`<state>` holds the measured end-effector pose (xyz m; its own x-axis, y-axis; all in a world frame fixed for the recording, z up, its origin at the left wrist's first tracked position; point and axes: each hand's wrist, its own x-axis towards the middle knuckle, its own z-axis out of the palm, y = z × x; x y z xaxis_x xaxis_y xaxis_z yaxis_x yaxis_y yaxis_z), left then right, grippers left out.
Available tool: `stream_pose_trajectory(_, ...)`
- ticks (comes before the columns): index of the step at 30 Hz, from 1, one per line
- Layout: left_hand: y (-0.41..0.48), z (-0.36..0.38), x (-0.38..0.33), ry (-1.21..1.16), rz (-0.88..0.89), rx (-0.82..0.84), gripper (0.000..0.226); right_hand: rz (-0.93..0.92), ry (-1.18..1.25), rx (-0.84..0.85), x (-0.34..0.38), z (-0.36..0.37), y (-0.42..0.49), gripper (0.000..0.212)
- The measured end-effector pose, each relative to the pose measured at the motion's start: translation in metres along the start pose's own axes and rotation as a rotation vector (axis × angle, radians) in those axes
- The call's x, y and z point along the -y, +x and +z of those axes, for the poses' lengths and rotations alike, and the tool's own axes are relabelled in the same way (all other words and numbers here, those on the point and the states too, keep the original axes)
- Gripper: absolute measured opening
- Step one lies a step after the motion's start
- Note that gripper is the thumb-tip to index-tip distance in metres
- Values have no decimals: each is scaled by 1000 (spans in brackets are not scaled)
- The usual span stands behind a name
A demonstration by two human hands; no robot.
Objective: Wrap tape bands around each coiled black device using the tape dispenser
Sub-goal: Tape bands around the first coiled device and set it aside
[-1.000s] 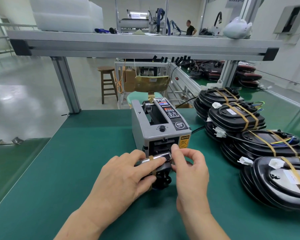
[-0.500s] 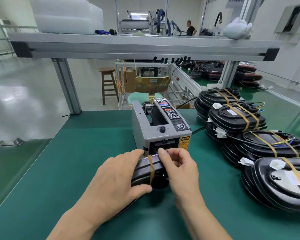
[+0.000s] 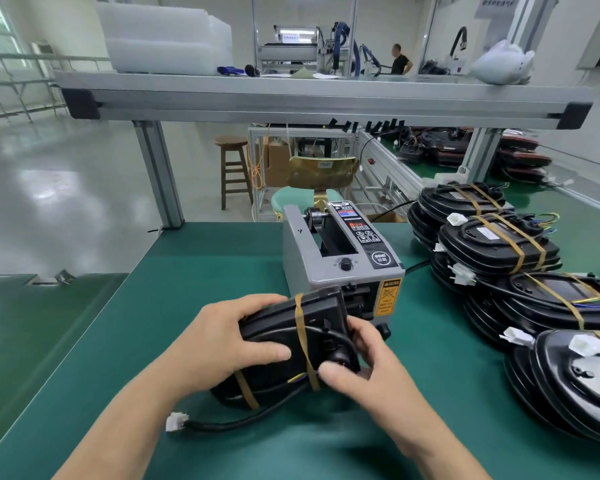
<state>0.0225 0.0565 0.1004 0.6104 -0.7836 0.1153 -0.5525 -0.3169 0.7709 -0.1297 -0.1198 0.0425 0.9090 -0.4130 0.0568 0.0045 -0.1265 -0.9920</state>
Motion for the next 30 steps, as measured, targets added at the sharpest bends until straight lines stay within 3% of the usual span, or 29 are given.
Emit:
stream_pose_trajectory(3,2,-11,-1,2,-47,24,54,-17,-36,-49,2,15,-3,50)
stream_pose_trajectory(6,-4,-26,-1,168,-71,-106,58,-15,-23,-97,11,37,-4,43)
stream_pose_trajectory(8,-16,-36,-5,219,-47,-320,49,-18,-38,-133,17,54,-3,48)
stream_pose_trajectory(12,-51,-24,-10,82,45,-958,9,-23,-23,-227,31,86,11,51)
stream_pose_trajectory(14,-66,0,-7,-55,-23,-1096,19,11,31,-260,38,100,23,48)
stream_pose_trajectory(17,-69,30,10,-327,-377,-1025,35,73,132,-297,42,120,41,42)
stream_pose_trajectory(19,-61,31,28,-552,-528,-945,27,129,208,-321,41,132,53,42)
stream_pose_trajectory(20,-55,26,34,-685,-569,-905,33,166,258,-321,41,138,58,42)
stream_pose_trajectory(22,-42,15,47,-900,-536,-825,57,226,357,-305,37,148,66,41)
stream_pose_trajectory(24,-29,4,56,-977,-483,-772,64,249,410,-279,32,155,72,41)
stream_pose_trajectory(30,4,-11,81,-1201,-469,-795,24,246,371,-168,19,160,100,49)
